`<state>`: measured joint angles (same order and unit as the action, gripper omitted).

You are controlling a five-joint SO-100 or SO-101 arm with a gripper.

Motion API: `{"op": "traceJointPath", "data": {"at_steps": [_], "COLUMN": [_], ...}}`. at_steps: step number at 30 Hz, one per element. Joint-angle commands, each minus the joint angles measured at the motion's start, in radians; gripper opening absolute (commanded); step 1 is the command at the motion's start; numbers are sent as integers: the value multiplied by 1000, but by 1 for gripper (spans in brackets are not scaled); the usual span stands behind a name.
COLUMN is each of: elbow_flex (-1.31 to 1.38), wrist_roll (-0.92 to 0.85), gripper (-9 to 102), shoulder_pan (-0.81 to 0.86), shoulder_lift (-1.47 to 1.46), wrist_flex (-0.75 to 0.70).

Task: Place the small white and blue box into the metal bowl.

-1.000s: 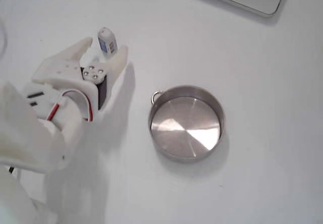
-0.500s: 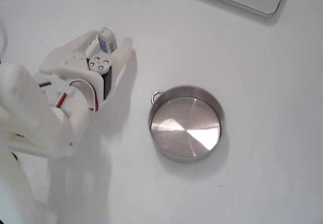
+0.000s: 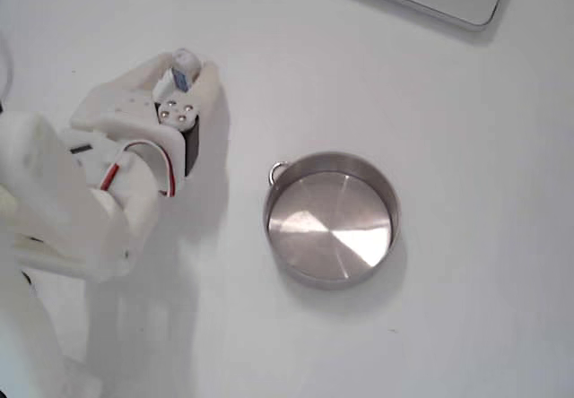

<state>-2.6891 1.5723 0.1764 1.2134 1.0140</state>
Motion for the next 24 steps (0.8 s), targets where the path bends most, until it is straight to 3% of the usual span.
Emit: {"op": "traceJointPath", "data": {"at_steps": [1, 5, 11, 24], "elbow_flex": [15, 15, -2, -272], "wrist_roll": [9, 8, 8, -3], "gripper": [6, -1, -2, -2], "shoulder_pan": [31, 48, 75, 296], "shoulder_lift": [-3, -9, 18, 471], "wrist_flex": [20, 20, 21, 6]}}
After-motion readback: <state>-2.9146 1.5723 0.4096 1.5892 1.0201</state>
